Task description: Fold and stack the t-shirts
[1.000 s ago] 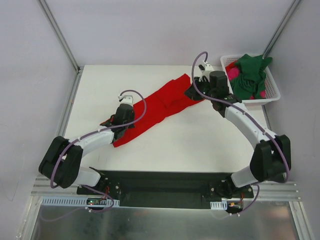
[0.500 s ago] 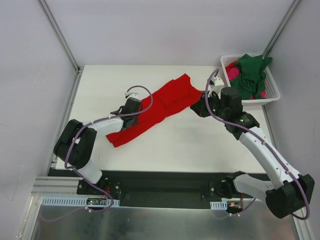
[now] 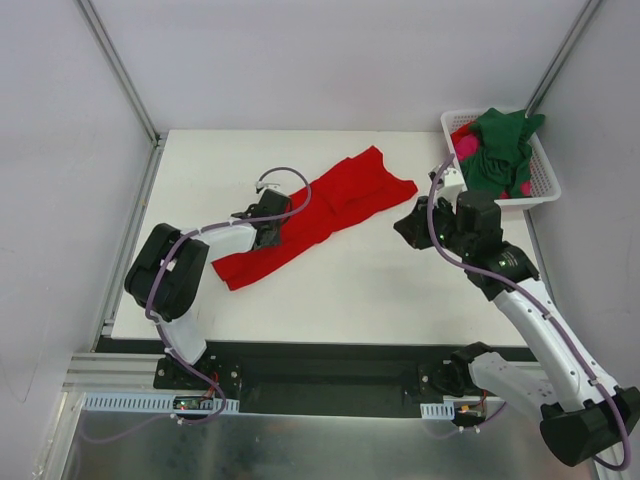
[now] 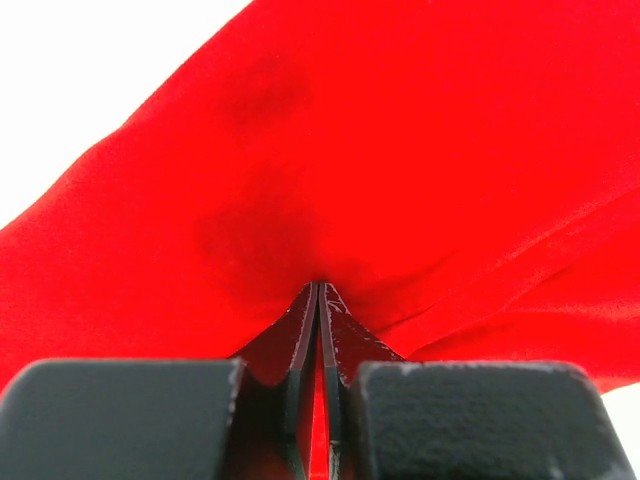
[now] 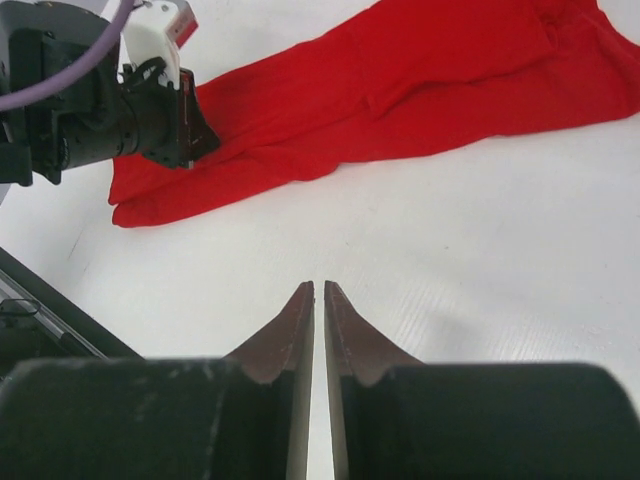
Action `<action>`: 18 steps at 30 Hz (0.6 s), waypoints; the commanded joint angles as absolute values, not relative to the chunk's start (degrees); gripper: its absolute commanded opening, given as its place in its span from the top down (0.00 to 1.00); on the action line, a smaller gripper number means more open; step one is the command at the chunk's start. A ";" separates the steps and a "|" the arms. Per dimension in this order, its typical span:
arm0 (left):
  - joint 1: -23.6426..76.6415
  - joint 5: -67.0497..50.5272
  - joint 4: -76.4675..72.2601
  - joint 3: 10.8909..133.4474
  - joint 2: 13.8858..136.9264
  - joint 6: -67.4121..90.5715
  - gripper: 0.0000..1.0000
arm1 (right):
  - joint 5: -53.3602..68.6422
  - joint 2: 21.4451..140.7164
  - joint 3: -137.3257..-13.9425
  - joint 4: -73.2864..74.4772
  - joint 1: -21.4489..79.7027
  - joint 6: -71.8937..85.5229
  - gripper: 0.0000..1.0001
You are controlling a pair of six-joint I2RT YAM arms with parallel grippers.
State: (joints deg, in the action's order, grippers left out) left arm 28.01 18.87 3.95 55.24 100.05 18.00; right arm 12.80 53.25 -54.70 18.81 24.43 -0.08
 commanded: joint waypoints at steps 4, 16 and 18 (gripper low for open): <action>29.96 8.10 8.96 53.00 102.13 24.34 0.98 | 10.72 50.63 -54.14 19.69 24.35 -0.79 0.88; 47.01 1.32 13.88 53.96 100.63 32.25 0.98 | 11.60 50.89 -53.18 18.81 24.35 -0.26 0.88; 50.86 0.10 14.59 55.27 101.68 33.30 0.98 | 11.51 50.63 -52.74 18.81 24.43 -0.18 0.88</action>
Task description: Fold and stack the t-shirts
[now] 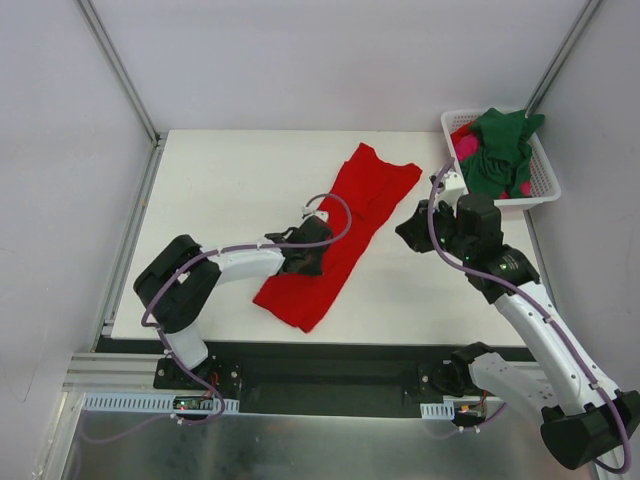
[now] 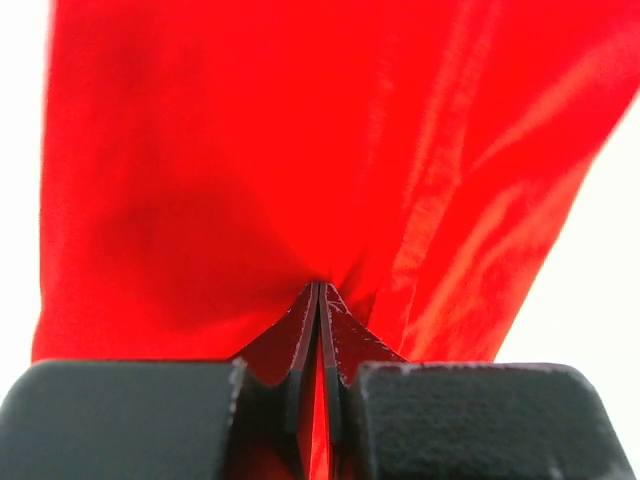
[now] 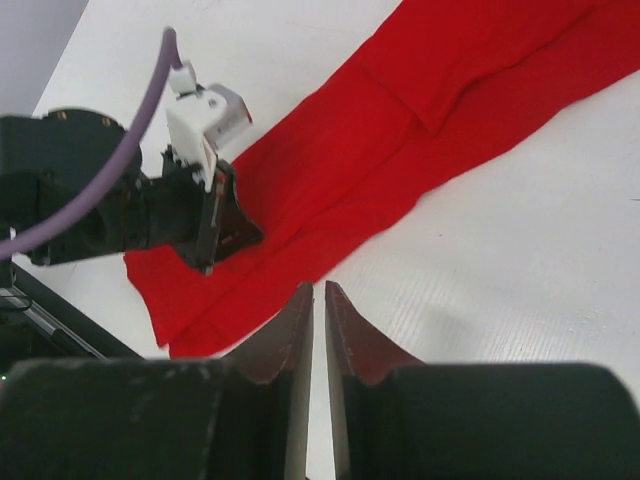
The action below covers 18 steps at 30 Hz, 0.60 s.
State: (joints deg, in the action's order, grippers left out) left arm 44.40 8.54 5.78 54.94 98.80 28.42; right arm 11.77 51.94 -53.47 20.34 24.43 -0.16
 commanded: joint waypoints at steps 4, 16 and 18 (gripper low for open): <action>55.98 -2.02 15.12 57.48 103.18 34.45 0.98 | 11.34 49.75 -51.95 18.90 24.43 -0.18 0.87; 60.73 4.64 16.51 62.40 97.22 32.26 0.97 | 10.28 48.34 -51.24 21.27 24.35 -0.18 0.87; 60.64 9.82 17.66 62.75 91.62 30.25 0.95 | 10.37 48.60 -51.15 21.27 24.43 -0.18 0.87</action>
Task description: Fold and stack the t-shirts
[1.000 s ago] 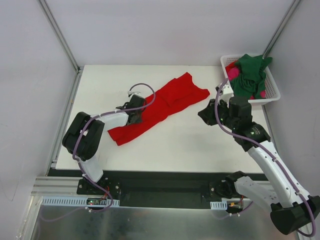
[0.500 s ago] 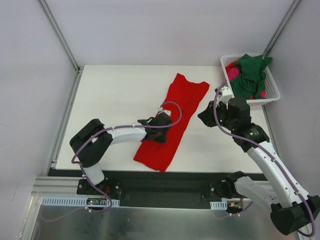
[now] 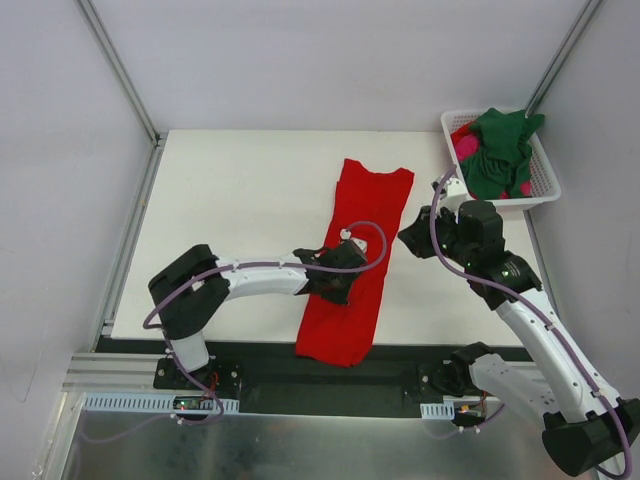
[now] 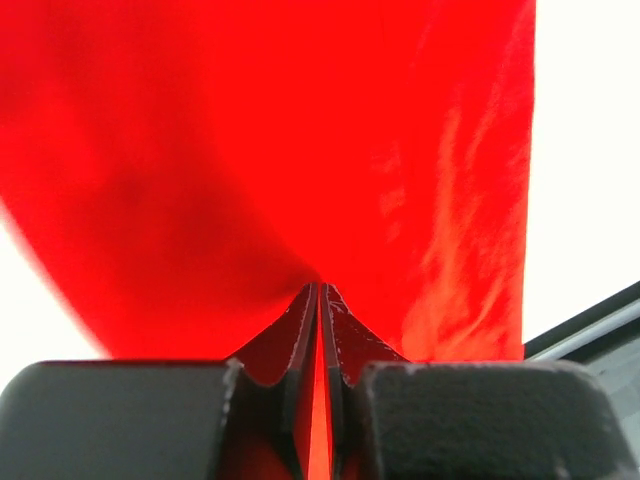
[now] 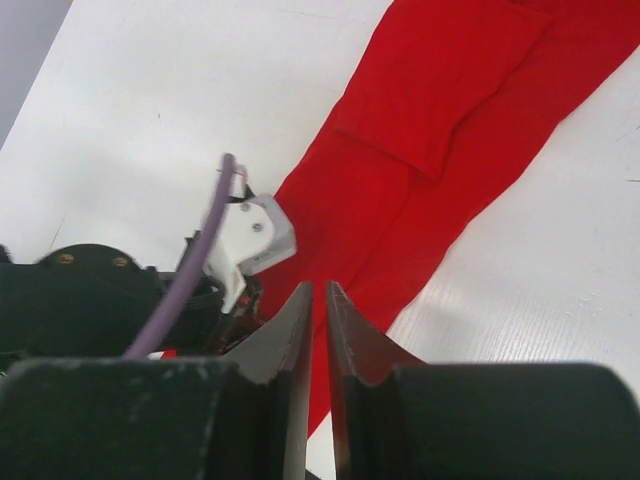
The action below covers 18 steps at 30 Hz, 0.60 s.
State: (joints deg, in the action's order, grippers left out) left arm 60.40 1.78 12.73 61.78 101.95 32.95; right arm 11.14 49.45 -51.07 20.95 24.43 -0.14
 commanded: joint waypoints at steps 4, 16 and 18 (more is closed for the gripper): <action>58.98 18.18 19.34 63.37 82.72 26.20 0.94 | 10.81 49.13 -51.06 21.27 24.35 -0.18 0.87; 45.36 4.94 -5.16 58.45 83.13 14.95 1.00 | 8.62 45.88 -51.33 24.60 24.35 1.23 0.87; 44.21 1.51 -11.30 59.41 87.00 13.63 1.00 | 7.39 44.30 -51.42 25.57 24.35 1.14 0.87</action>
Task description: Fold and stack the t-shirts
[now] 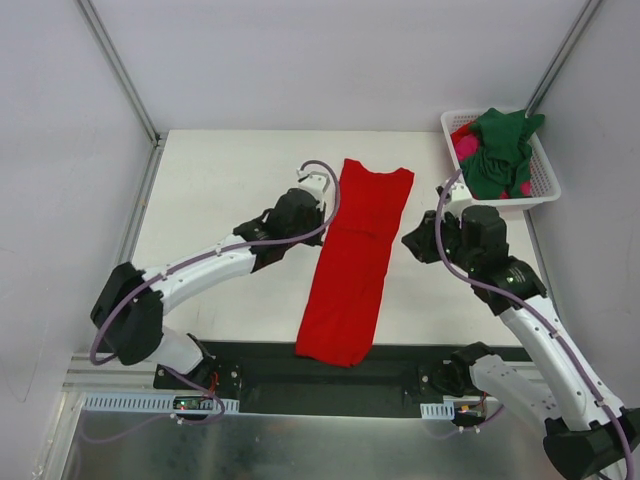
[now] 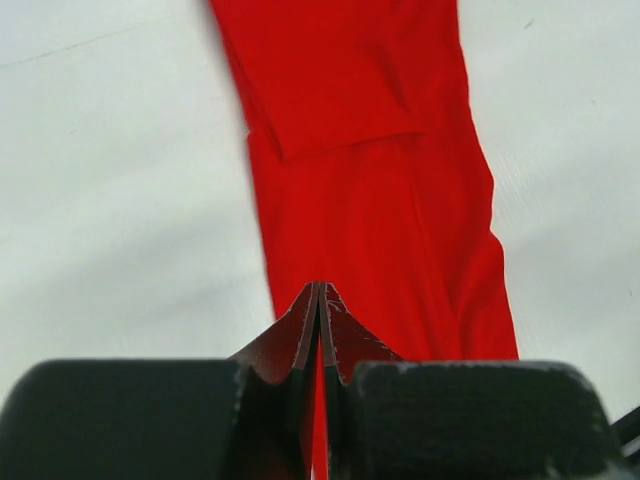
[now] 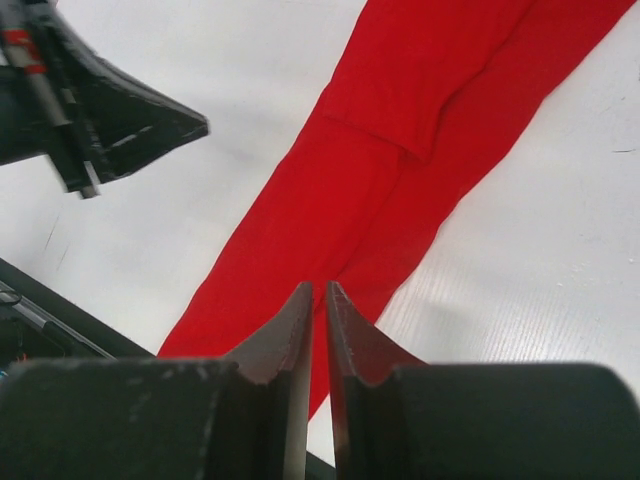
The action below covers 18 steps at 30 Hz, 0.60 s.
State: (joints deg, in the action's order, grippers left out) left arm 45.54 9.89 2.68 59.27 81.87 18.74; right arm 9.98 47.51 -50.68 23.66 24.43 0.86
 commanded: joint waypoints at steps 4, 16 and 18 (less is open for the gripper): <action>41.75 -8.33 -17.56 64.41 95.17 13.18 1.00 | 5.89 42.10 -51.42 28.90 24.43 1.32 0.87; 38.23 -16.08 -11.61 99.18 124.42 9.41 1.00 | 1.06 34.11 -50.10 36.82 24.35 3.34 0.85; 37.88 -15.74 -7.40 103.43 127.43 8.53 1.00 | 0.62 33.31 -49.92 37.79 24.35 3.52 0.85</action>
State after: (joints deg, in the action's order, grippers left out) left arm 38.83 -13.23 -12.36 94.39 122.17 11.40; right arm 3.18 35.14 -50.00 34.94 24.43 2.17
